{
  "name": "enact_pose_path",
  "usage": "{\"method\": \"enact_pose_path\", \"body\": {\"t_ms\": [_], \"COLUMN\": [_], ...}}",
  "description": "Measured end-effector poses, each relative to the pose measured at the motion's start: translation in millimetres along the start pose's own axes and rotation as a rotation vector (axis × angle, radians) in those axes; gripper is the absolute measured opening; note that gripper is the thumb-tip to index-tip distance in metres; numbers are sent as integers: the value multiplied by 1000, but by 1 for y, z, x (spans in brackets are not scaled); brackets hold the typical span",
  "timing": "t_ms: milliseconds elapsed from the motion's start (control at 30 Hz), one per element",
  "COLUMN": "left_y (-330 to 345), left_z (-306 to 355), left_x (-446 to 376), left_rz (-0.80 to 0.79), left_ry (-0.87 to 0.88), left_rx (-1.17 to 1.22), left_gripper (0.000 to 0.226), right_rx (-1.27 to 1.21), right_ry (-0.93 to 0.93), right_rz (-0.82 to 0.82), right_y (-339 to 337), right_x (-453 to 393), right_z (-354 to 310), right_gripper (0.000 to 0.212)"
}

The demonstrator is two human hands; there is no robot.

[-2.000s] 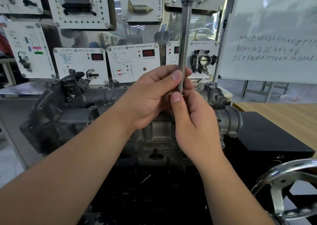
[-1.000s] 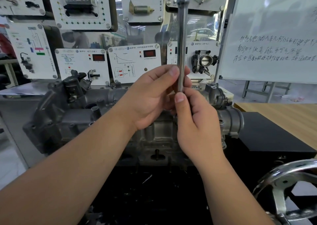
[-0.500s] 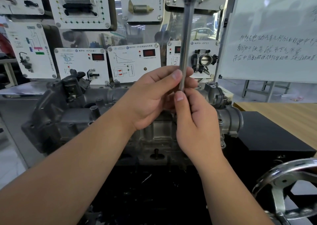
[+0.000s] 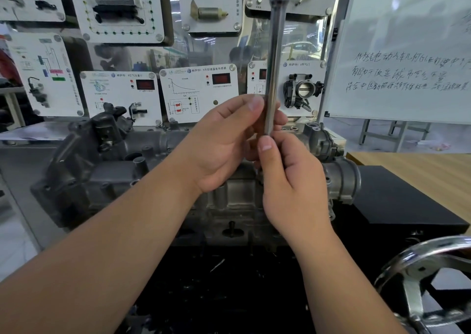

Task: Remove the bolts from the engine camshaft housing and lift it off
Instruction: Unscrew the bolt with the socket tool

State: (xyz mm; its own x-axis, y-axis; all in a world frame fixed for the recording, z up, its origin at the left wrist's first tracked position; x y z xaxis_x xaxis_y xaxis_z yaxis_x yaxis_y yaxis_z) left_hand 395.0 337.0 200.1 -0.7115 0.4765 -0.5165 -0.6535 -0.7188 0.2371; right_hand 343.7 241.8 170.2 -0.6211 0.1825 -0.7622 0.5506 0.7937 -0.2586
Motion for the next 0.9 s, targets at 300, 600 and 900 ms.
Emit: {"method": "enact_pose_path", "body": {"t_ms": [300,600,900], "left_y": [0,-1,5], "left_z": [1,3,-3], "left_x": [0,1,4], "left_rz": [19,1,-12], "left_ry": [11,48,-70], "left_rx": [15,40,-44], "left_gripper": [25,21,32], "right_rx": [26,17,31], "right_ry": [-15,-17,-3], "right_rz": [-31,27,-11], "right_y": [4,1,2], "right_x": [0,1,0], "right_z": [-2,0,-3], "right_gripper": [35,30,27]}}
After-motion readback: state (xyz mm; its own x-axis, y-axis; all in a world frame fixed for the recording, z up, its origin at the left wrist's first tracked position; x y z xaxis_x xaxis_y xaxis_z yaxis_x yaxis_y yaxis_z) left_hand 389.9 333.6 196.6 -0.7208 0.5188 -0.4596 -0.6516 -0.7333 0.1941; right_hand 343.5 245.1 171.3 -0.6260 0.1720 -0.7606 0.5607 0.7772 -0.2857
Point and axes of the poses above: each hand's wrist, its own x-axis away from the middle knuckle, its own y-axis out of the palm, z = x × y, the point moved 9 cm from there along -x, towards the middle knuckle, and after that the axes turned 8 degrees about x, right-handed, at the moved point
